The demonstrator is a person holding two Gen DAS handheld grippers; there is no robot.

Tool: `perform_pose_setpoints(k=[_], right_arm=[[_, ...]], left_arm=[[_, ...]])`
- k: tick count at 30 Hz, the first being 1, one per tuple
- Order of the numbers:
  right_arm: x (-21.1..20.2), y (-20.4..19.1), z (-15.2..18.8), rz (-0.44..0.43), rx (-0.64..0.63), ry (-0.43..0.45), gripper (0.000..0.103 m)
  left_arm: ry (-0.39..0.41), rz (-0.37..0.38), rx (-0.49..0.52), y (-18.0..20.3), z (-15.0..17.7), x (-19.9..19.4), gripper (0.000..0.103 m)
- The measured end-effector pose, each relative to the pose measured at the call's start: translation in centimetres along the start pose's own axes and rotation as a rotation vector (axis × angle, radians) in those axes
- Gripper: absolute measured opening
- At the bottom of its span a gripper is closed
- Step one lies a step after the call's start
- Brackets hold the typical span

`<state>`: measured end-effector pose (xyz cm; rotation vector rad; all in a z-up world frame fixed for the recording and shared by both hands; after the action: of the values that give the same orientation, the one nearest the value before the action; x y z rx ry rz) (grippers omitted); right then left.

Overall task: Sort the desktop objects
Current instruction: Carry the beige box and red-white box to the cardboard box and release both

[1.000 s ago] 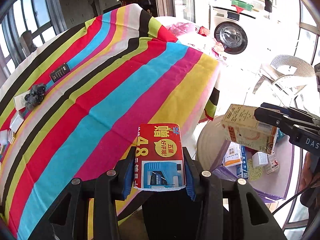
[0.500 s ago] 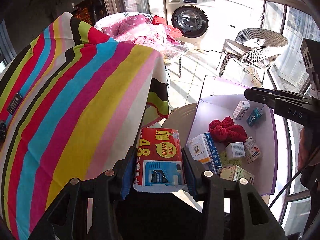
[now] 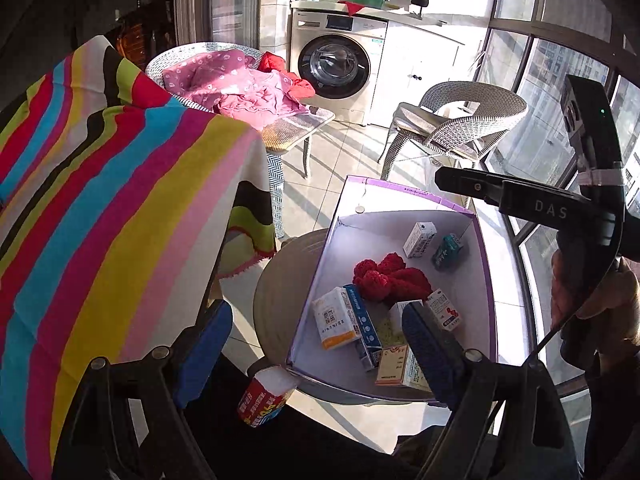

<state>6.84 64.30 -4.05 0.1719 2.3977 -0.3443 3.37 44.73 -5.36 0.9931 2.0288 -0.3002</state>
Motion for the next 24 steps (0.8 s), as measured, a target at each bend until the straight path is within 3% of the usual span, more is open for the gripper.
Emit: perform_pose_setpoints(k=[4, 6, 9, 12, 15, 19, 24], right_arm=[[1.2, -2.7, -0.2, -0.05, -0.031, -0.01, 0.064], [2.4, -4.2, -0.3, -0.073, -0.05, -0.034, 0.064], [3.9, -6.5, -0.1, -0.107, -0.091, -0.072, 0.064], [4.5, -8.0, 0.0, -0.117, -0.109, -0.081, 0.064], [4.7, -8.8, 0.6, -0.12, -0.118, -0.105, 0.064], [4.4, -8.3, 2.2, -0.118, -0.122, -0.135, 0.064], [4.9, -6.8, 3.5, -0.092, -0.068, -0.166, 0.064]], left_arm=[[0.069, -0.133, -0.074, -6.1, 0.7, -4.0, 0.087], [0.087, -0.158, -0.1, -8.1, 0.9, -5.1, 0.087], [0.092, -0.122, -0.155, -9.0, 1.0, -5.0, 0.088], [0.037, -0.037, -0.156, -7.3, 1.8, -2.3, 0.088], [-0.091, 0.006, -0.034, -4.1, 3.7, 1.9, 0.088], [-0.171, -0.086, 0.151, -2.1, 6.4, 5.0, 0.088], [-0.295, -0.095, 0.26, -1.8, 8.3, 9.2, 0.088]])
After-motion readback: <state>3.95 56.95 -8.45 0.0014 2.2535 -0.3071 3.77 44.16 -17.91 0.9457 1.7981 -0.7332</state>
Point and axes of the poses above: each gripper's, at about its wrist camera, not at the fingertips, and x roughly the way its jaws point, y to its right, z to its underside, the point moved 6 cm from there along x, roughly the way its jaws point, and after that the axes turned 4 degrees about -x, right-handed, at the moved point
